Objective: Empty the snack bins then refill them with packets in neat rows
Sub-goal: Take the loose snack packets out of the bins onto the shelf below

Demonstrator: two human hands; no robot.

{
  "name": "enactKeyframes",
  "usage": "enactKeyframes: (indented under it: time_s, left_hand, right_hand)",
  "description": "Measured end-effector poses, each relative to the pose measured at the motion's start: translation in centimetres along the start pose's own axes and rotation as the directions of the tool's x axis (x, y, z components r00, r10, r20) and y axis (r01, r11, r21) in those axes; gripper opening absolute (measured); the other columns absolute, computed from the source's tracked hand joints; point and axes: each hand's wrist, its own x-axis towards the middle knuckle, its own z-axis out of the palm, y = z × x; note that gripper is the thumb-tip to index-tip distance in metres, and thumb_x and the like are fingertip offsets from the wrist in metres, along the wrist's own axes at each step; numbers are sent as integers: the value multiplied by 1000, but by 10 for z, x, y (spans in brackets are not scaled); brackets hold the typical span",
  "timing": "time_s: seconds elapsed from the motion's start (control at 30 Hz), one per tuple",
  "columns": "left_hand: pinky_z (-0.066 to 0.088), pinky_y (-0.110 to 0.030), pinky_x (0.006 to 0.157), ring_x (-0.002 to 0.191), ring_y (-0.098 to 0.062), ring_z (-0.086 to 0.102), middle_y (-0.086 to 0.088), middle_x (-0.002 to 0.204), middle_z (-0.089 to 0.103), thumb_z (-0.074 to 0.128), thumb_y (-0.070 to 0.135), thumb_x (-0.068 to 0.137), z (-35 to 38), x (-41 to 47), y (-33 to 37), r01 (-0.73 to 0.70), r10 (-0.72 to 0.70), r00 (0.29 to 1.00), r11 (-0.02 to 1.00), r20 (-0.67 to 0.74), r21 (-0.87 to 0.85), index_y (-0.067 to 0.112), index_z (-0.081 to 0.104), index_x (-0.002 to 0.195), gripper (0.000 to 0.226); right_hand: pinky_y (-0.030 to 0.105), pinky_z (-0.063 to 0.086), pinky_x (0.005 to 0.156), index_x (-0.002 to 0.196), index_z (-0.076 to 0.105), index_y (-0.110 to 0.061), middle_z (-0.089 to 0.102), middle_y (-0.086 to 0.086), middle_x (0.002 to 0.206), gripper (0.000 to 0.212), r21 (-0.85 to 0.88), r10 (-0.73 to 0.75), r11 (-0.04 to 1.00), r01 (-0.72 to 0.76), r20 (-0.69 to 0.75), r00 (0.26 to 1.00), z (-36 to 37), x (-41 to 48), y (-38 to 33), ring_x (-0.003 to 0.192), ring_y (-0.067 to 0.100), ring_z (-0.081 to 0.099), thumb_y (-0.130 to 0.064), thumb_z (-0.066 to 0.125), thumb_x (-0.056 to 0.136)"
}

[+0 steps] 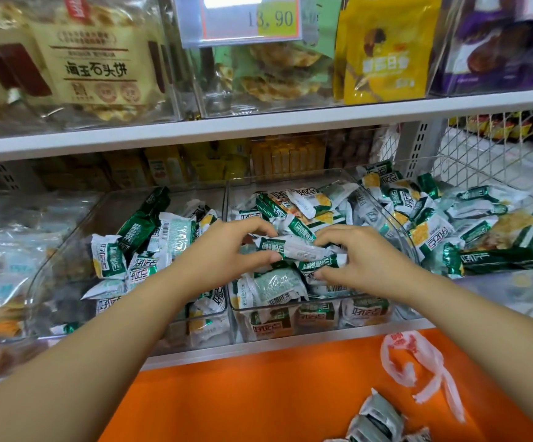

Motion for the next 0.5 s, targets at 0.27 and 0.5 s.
enactKeyframes:
  time_s: [0.27, 0.5]
  left_hand:
    - [-2, -54, 117, 122, -15, 52, 10, 140, 49, 56, 75, 72, 2, 14, -1, 25, -123, 980, 857, 157, 514, 37, 39, 133, 74]
    - [-7, -64, 112, 128, -24, 46, -1, 138, 48, 57, 70, 78, 17, 28, 24, -96, -217, 897, 753, 384, 651, 38, 32, 142, 76]
  right_hand:
    - [20, 39, 68, 125, 58, -18, 56, -3, 133, 53, 130, 164, 980, -147, -125, 979, -35, -17, 4, 62, -5, 49, -35, 75, 77]
    - [23, 31, 91, 128, 55, -15, 49, -2, 138, 57, 244, 323, 929, -279, -166, 932, -49, -46, 8, 123, 12, 46, -33, 76, 77]
